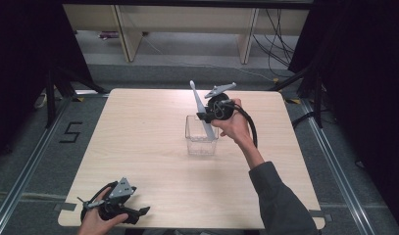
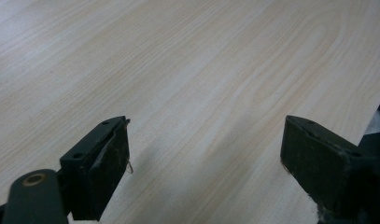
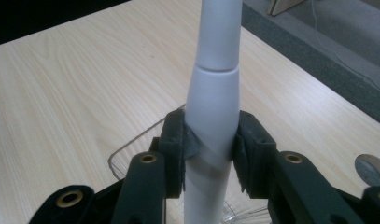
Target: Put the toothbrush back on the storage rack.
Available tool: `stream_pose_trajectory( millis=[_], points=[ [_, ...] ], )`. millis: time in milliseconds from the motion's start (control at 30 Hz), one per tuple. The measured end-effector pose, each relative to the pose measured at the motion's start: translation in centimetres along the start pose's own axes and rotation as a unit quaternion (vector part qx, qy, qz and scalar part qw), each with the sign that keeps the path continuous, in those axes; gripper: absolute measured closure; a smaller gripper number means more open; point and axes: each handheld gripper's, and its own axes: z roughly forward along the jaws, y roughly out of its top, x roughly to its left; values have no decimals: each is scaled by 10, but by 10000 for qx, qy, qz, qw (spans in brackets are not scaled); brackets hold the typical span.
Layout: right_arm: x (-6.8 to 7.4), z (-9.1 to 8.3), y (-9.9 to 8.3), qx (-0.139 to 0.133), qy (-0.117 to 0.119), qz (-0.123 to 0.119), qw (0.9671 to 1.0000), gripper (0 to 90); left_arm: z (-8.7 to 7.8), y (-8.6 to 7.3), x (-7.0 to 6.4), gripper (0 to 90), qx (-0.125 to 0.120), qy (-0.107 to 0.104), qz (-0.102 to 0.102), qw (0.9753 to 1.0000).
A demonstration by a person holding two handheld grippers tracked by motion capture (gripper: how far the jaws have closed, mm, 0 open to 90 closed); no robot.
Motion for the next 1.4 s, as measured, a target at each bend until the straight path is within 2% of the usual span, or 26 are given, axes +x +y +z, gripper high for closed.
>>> stream_pose_trajectory(
  millis=[33, 133, 167, 200, 367, 467, 500, 600, 633, 667, 700, 767, 800, 867, 900, 933, 1000, 1033, 1067, 1133, 1200, 1233, 1300, 1333, 1367, 1400],
  points=[
    [0, 3, -1, -77, -27, -27, 10000, 673, 0, 0, 0, 152, 4, 11, 12, 10000],
    [-2, 9, -3, 1, -26, -54, 10000, 673, 0, 0, 0, 152, -8, -27, -1, 10000],
    [-2, 10, -4, 87, 21, 24, 10000, 673, 0, 0, 0, 152, 9, -9, 15, 10000],
    [-2, 12, -5, 36, 5, 24, 10000, 673, 0, 0, 0, 152, 23, 5, 25, 10000],
    [-4, 18, -9, 254, 30, 76, 9996, 673, 0, 0, 0, 152, 7, 6, 11, 10000],
    [-4, 24, -11, 263, -30, 75, 9996, 673, 1, -1, 0, 152, -12, -27, 6, 10000],
    [-4, 24, -11, 385, 4, 88, 9992, 673, 0, -1, 0, 152, -20, -54, 5, 10000],
    [-2, 31, -13, 451, -45, -21, 9990, 673, -1, 0, 0, 152, 9, -22, 13, 10000],
    [0, 31, -12, 582, -40, 134, 9982, 673, 0, -1, -1, 152, -61, -39, -64, 10000],
    [-1, 35, -13, 482, -88, -16, 9988, 673, -1, 0, 0, 152, 23, 16, 23, 10000],
    [-1, 34, -12, 604, -42, 88, 9981, 673, -1, 0, 1, 152, 28, 20, 13, 10000],
    [-1, 37, -13, 659, -63, 54, 9978, 672, -1, -1, 0, 152, 17, 21, 6, 10000],
    [0, 39, -14, 638, -66, 159, 9978, 673, -1, 0, 0, 152, 13, 21, 12, 10000],
    [-2, 41, -14, 713, -40, 97, 9974, 673, -1, 0, 0, 152, 10, 13, 15, 10000],
    [-3, 44, -16, 652, -65, -8, 9979, 673, -1, -1, 0, 151, 14, 13, 18, 10000],
    [-1, 43, -15, 755, -41, 123, 9971, 673, -1, -1, 0, 152, 22, 23, 19, 10000],
    [-3, 46, -16, 771, -1, -10, 9970, 673, -1, -1, 0, 152, 23, 24, 20, 10000],
    [0, 46, -16, 904, -40, 281, 9955, 673, -1, -1, 0, 152, 24, 24, 18, 10000],
    [1, 45, -16, 988, -93, 318, 9946, 672, -1, -1, 0, 152, 25, 24, 21, 10000],
    [1, 47, -16, 1014, 30, 347, 9942, 672, -1, -1, 0, 151, 22, 14, 22, 10000],
    [2, 49, -17, 1103, -35, 338, 9933, 673, -2, -1, 1, 151, 27, 22, 41, 10000],
    [1, 51, -18, 1121, -50, 237, 9934, 672, -2, -1, 0, 152, 11, 24, 13, 10000],
    [3, 53, -17, 1166, 54, 348, 9925, 672, -1, -1, 1, 152, 18, 24, 12, 10000],
    [3, 53, -17, 1143, 112, 319, 9929, 671, -1, -1, 0, 152, 25, 20, 24, 10000],
    [1, 56, -17, 1030, 70, 124, 9946, 671, -1, -1, 0, 151, 21, 6, 17, 10000],
    [1, 56, -17, 1073, 63, 122, 9941, 671, -1, -1, 0, 152, 24, 8, 20, 10000]
  ],
)
